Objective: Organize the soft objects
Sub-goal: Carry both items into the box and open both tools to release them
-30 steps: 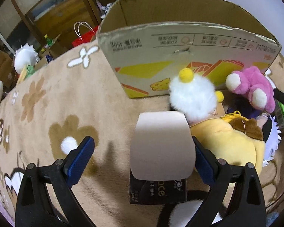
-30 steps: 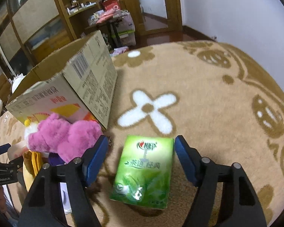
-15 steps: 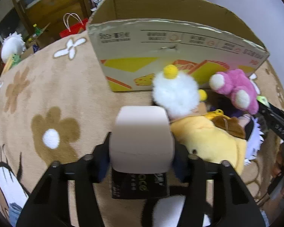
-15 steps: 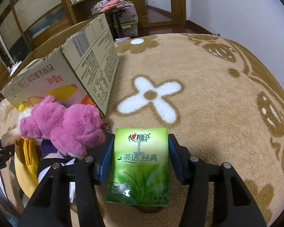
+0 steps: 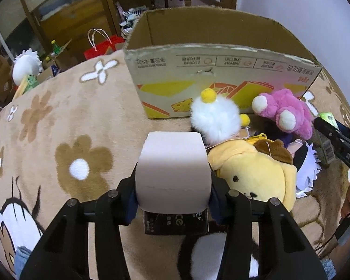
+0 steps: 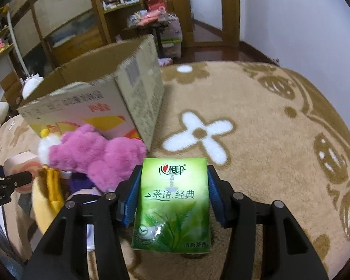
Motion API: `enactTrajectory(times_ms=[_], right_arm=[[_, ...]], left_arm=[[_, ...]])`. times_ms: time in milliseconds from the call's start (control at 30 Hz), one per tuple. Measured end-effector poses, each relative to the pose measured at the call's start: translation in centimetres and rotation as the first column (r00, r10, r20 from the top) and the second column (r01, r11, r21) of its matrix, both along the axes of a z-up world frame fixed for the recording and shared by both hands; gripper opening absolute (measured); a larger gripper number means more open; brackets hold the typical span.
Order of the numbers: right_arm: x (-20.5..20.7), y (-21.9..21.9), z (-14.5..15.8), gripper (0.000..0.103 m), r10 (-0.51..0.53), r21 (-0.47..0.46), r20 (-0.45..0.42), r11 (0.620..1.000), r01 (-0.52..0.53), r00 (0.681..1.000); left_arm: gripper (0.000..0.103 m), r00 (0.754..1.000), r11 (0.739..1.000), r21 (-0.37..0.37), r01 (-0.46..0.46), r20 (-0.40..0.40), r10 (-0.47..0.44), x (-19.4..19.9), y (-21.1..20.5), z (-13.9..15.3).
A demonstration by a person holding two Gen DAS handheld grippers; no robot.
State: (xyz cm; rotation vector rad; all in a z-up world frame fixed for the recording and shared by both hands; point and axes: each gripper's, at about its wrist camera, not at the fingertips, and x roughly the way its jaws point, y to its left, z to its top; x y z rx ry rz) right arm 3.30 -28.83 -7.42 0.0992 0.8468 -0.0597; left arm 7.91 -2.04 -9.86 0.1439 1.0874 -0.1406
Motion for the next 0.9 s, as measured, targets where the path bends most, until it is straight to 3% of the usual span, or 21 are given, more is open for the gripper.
enactTrajectory(times_ms=[300,600,733,900], right_arm=[[-2.9,2.3,3.8,0.056,0.066,-0.029,0.134,0.998,-0.063,0.989],[-5.5,4.4,7.9,0.056,0.109,-0.052,0.276,0.994,-0.098,0.955],[-5.7,4.9,9.4,0.056,0.119,-0.051,0.326,0.993,-0.109,0.938],[-5.3,5.4,10.6,0.056,0.13,-0.055,0.37,0.991,-0.118,0.92]], left_arm=[[0.047,0.99,1.0,-0.017,-0.026,0.141,0.028,-2.9,0.3,3.5],[0.047,0.952,0.999,-0.051,-0.013,0.304,0.028,-5.0,0.3,7.4],[0.047,0.93,0.997,-0.073,-0.019,0.364,0.044,-5.3,0.5,8.9],[0.047,0.875,0.996,-0.083,-0.011,0.482,0.05,-5.7,0.3,10.9]])
